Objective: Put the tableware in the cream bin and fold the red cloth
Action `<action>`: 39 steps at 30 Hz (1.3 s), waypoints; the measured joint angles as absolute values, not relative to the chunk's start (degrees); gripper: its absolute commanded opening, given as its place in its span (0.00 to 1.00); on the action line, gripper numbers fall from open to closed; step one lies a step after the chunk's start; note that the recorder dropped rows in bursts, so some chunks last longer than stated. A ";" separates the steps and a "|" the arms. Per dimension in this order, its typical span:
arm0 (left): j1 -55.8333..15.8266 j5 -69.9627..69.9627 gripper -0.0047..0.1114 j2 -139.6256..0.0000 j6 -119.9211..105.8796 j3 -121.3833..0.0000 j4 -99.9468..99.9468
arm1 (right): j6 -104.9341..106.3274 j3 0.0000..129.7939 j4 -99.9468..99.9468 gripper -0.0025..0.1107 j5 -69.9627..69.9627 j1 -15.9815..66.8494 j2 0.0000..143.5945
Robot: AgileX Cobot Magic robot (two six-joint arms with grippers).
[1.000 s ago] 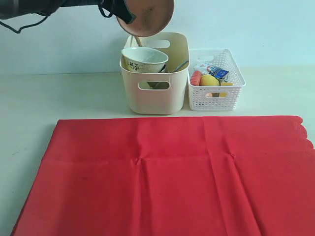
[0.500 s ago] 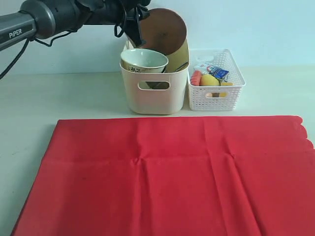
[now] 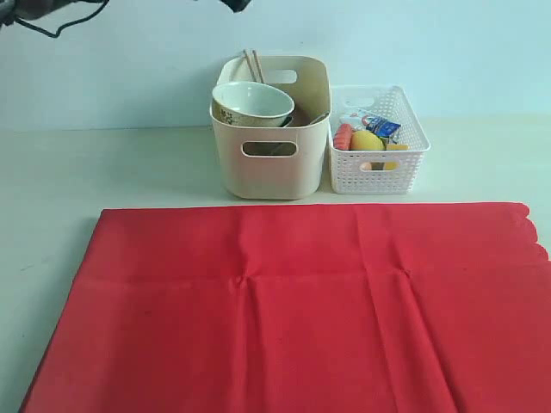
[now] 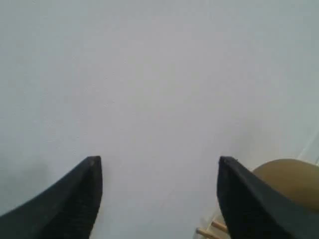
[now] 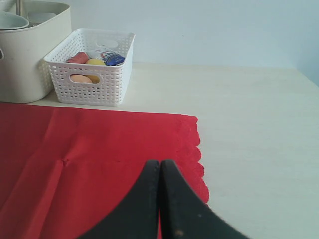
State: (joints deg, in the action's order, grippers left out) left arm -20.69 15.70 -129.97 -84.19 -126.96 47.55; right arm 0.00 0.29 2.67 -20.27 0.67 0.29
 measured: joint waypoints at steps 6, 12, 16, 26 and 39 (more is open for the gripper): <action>-18.47 29.07 0.49 -125.80 -67.42 -127.06 38.64 | 0.00 0.29 2.67 0.02 -20.27 0.67 0.29; -16.87 50.78 0.28 -123.79 -44.97 -127.06 21.51 | 0.00 0.29 2.67 0.02 -20.27 0.67 0.29; -16.87 62.00 0.04 -123.79 -35.80 -127.08 17.62 | 0.00 0.29 2.67 0.02 -20.27 0.67 0.29; -16.87 69.73 0.04 -122.50 -17.55 -125.19 14.19 | 0.00 0.29 2.67 0.02 -20.27 0.67 0.29; -16.87 66.11 0.04 -109.30 -16.54 -101.43 12.27 | 0.00 0.29 2.67 0.02 -20.27 0.67 0.29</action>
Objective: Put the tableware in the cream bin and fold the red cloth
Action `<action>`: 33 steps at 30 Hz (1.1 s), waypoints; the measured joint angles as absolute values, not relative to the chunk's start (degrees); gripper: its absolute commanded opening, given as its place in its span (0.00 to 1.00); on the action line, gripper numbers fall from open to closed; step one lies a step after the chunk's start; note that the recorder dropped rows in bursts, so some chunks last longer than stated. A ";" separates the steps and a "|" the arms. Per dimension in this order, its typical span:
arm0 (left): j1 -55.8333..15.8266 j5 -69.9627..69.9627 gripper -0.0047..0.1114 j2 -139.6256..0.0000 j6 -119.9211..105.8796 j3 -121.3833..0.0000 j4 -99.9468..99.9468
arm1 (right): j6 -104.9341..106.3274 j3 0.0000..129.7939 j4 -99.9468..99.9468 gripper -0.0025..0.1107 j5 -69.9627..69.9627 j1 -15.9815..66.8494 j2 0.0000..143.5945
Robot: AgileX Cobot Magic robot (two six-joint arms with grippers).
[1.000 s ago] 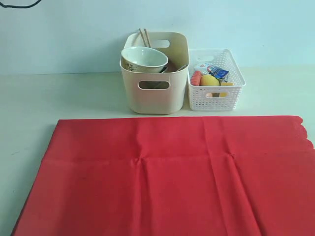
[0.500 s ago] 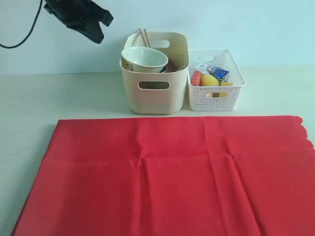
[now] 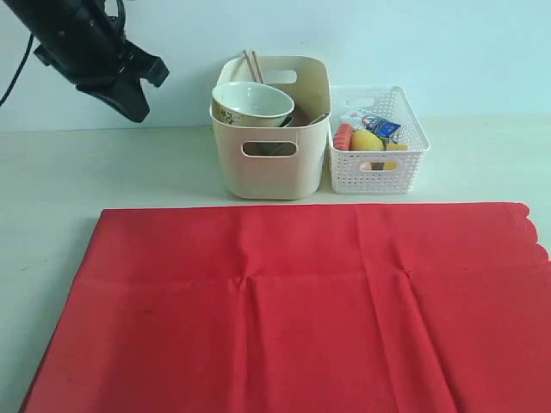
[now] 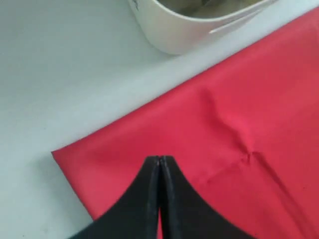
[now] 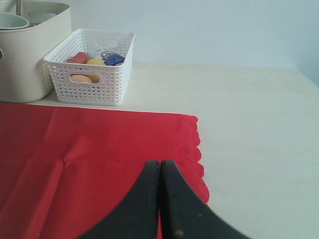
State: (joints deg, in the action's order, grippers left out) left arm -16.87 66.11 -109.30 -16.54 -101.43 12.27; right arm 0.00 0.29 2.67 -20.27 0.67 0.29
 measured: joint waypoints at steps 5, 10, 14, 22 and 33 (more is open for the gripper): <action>-16.77 62.00 0.04 -103.42 -16.54 -90.84 10.61 | 0.00 0.29 2.67 0.02 -20.27 0.67 0.29; -15.11 59.60 0.04 -98.66 -15.83 -79.97 10.12 | 0.00 0.29 2.67 0.02 -20.27 0.67 0.29; -12.63 57.66 0.04 -95.23 -15.03 -71.40 10.55 | 0.00 0.29 2.67 0.02 -20.27 0.67 0.29; -7.38 53.64 0.04 -87.98 -14.80 -57.10 10.91 | 0.00 0.29 2.67 0.02 -20.27 0.67 0.29; 0.10 47.43 0.25 -84.06 -14.59 -47.16 17.75 | 0.00 0.29 2.67 0.02 -20.27 0.67 0.29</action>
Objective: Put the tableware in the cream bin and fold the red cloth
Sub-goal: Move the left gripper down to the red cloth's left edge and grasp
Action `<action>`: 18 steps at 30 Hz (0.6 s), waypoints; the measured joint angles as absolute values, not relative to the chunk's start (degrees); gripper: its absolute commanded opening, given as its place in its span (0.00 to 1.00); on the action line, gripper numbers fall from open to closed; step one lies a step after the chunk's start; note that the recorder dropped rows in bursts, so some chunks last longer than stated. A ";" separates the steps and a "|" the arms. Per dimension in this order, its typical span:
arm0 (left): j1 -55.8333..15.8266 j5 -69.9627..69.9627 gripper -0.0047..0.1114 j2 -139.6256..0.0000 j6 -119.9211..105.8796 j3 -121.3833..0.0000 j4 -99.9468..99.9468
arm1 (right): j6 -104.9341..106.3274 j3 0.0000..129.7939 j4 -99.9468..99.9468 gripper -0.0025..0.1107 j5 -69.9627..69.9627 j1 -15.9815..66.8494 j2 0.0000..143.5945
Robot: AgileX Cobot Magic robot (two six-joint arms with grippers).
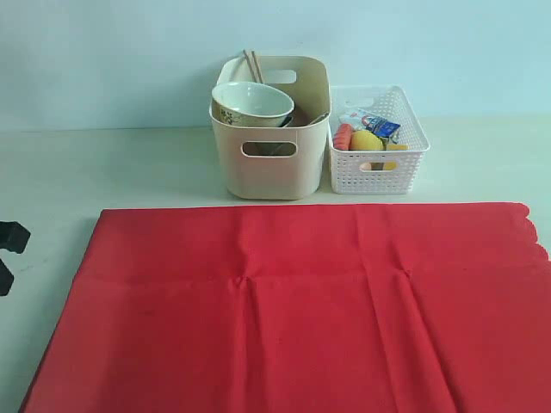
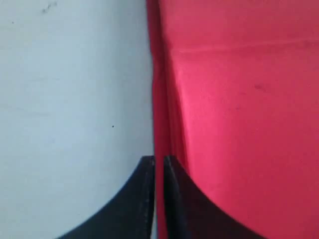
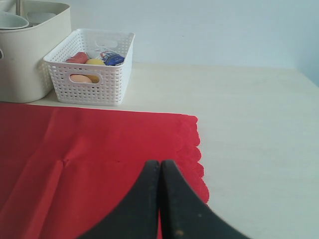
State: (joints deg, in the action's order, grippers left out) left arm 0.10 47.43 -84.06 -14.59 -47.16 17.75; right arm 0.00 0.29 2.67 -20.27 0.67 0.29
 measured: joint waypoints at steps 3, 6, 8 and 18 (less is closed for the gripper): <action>0.42 45.55 0.38 -84.68 -14.59 -45.75 18.97 | 0.00 0.29 2.67 0.02 -20.27 0.67 0.29; 0.42 43.96 0.48 -85.35 -14.59 -44.83 20.56 | 0.00 0.29 2.67 0.02 -20.27 0.67 0.29; 0.42 43.25 0.52 -85.76 -14.59 -44.71 21.40 | 0.00 0.29 2.67 0.02 -20.27 0.67 0.29; 0.42 41.77 0.65 -92.07 -21.00 -44.71 30.15 | 0.00 0.29 2.67 0.02 -20.27 0.67 0.29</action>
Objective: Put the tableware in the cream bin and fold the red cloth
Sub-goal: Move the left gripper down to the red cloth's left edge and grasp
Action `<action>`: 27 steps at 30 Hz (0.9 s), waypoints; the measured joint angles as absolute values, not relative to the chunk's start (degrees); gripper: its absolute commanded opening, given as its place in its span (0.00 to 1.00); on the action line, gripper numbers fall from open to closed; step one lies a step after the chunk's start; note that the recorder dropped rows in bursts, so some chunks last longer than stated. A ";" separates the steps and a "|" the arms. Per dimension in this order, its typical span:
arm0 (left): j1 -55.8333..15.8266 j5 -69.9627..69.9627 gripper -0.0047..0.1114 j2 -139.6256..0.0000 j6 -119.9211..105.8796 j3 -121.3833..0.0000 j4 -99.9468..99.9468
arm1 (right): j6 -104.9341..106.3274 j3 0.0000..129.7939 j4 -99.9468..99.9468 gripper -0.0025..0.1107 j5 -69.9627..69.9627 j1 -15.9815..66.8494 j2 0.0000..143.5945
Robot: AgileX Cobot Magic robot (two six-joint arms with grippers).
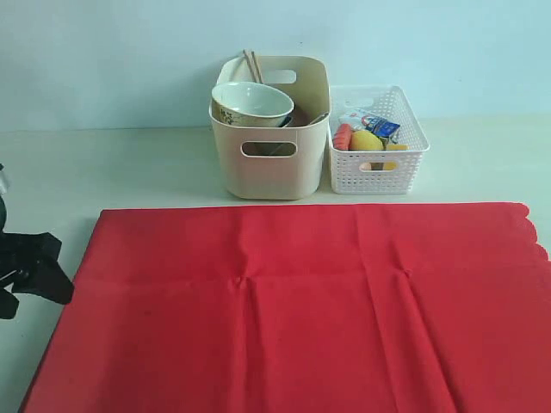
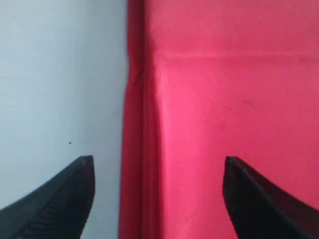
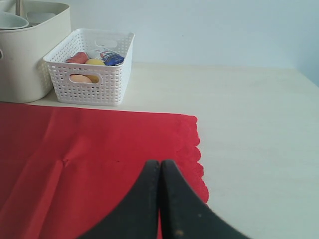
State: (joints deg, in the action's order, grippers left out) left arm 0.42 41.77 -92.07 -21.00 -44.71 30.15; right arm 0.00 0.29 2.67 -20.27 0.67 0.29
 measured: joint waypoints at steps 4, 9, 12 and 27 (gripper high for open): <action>0.42 40.80 0.65 -95.07 -24.01 -44.71 33.18 | 0.00 0.29 2.67 0.02 -20.27 0.67 0.29; 0.42 38.60 0.65 -98.28 -24.98 -44.62 33.89 | 0.00 0.29 2.67 0.02 -20.27 0.67 0.29; 0.42 37.77 0.65 -99.54 -25.10 -44.62 34.03 | 0.00 0.29 2.67 0.02 -20.27 0.67 0.29; 0.75 38.63 0.65 -104.18 -30.26 -45.26 39.26 | 0.00 0.29 2.67 0.02 -20.27 0.67 0.29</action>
State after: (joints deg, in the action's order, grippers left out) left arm 0.75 38.63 -104.18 -30.26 -45.26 39.26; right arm 0.00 0.29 2.67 -20.27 0.67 0.29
